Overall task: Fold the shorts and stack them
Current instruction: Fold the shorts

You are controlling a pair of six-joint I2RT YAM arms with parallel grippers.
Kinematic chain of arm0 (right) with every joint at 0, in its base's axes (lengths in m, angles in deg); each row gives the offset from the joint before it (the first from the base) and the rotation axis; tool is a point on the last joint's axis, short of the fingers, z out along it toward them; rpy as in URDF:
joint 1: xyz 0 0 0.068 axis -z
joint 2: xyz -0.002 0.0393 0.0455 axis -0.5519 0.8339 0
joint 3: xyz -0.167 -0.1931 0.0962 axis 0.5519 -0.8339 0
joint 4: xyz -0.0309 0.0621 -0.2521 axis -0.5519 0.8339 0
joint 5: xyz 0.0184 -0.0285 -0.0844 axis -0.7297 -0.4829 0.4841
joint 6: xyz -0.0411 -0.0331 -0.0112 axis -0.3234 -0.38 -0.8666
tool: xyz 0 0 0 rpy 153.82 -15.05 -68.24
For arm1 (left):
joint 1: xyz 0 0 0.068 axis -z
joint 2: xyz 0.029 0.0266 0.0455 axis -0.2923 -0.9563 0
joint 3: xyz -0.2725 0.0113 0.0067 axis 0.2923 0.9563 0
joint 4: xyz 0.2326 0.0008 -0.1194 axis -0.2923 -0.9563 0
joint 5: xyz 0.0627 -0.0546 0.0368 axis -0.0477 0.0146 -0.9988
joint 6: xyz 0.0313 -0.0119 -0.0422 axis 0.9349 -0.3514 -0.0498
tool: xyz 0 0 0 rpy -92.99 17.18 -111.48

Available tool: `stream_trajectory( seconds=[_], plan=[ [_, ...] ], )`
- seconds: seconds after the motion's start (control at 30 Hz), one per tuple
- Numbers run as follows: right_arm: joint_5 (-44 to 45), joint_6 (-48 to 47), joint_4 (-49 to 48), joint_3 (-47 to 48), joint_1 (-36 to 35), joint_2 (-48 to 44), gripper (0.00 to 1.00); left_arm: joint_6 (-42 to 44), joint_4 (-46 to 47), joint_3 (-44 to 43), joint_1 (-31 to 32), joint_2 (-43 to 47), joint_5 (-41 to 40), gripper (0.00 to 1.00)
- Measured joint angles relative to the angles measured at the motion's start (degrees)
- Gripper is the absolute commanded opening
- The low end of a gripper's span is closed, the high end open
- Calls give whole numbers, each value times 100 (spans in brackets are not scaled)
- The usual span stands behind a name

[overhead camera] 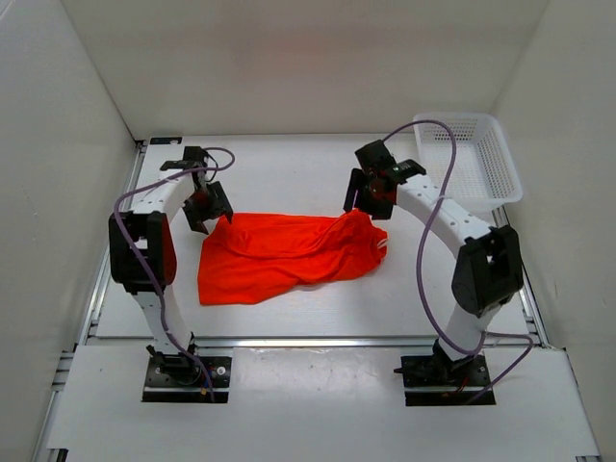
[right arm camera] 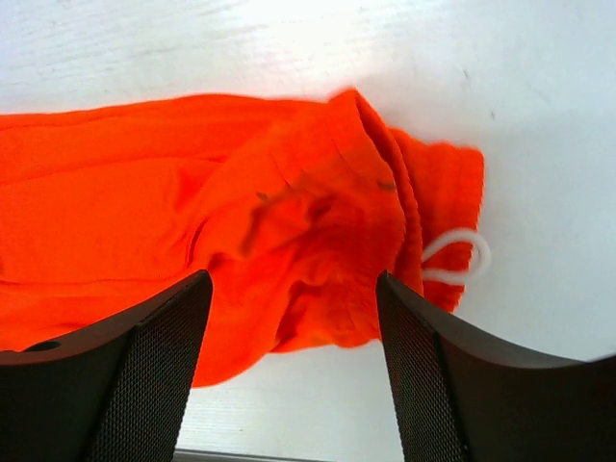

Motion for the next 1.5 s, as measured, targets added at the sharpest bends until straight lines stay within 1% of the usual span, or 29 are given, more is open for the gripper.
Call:
stream_trajectory(
  seconds=[0.13, 0.27, 0.3, 0.33, 0.37, 0.4, 0.43, 0.53, 0.57, 0.63, 0.67, 0.77, 0.8, 0.83, 0.87, 0.93, 1.0, 1.07, 1.13, 1.17, 1.3, 1.4, 1.43, 1.5],
  plan=[
    [-85, -323, 57, 461, 111, 579, 74, 157, -120, -136, 35, -264, 0, 76],
    [-304, -520, 153, 625, 398, 1040, 56, 232, -125, -212, 39, -450, -2, 74],
    [-387, -535, 188, 625, 476, 1102, 54, 232, -129, -216, 39, -494, -2, 74],
    [-476, -520, 216, 625, 538, 1139, 54, 232, -133, -221, 39, -542, -2, 74],
    [-553, -481, 240, 625, 601, 1165, 54, 229, -133, -225, 39, -575, -2, 76],
    [-621, -431, 269, 627, 651, 1176, 57, 232, -142, -232, 39, -612, -2, 83],
    [-673, -367, 297, 627, 682, 1178, 57, 243, -151, -249, 39, -649, -2, 86],
    [-807, -120, 380, 669, 682, 1189, 57, 227, -160, -319, 39, -739, -2, 86],
    [-813, -7, 448, 726, 675, 1215, 57, 227, -153, -337, 39, -765, -7, 85],
    [-802, 179, 544, 841, 656, 1268, 57, 210, -160, -380, 50, -813, -28, 78],
    [-782, 291, 634, 944, 638, 1318, 57, 203, -160, -402, 57, -837, -37, 64],
    [-588, 538, 863, 1296, 557, 1552, 58, 162, -160, -409, 105, -870, -70, 39],
    [-516, 627, 953, 1440, 529, 1661, 58, 184, -160, -409, 122, -879, -81, 21],
    [-437, 697, 1025, 1565, 494, 1766, 58, 186, -157, -409, 140, -887, -92, 12],
    [-376, 787, 1082, 1652, 463, 1845, 58, 157, -160, -409, 144, -894, -107, 10],
    [-260, 942, 1169, 1731, 422, 1939, 60, 149, -160, -409, 155, -909, -127, 10],
    [-164, 1102, 1272, 1733, 374, 1967, 60, 144, -160, -409, 166, -914, -151, 10],
    [-87, 1246, 1370, 1740, 334, 1967, 66, 140, -157, -409, 166, -916, -162, 10],
    [-28, 1351, 1434, 1801, 291, 1976, 76, 140, -157, -409, 164, -914, -175, 10],
    [4, 1392, 1458, 1856, 267, 1978, 78, 140, -160, -409, 164, -916, -175, 10],
    [120, 1421, 1499, 2146, 157, 2033, 78, 116, -160, -409, 164, -914, -181, 10],
    [168, 1473, 1502, 2210, 103, 2122, 75, 111, -160, -409, 164, -916, -184, 10],
    [173, 1513, 1510, 2210, 87, 2168, 70, 107, -157, -409, 164, -916, -184, 10],
    [192, 1550, 1521, 2210, 81, 2282, 63, 101, -160, -409, 164, -916, -184, 10]
  ],
)
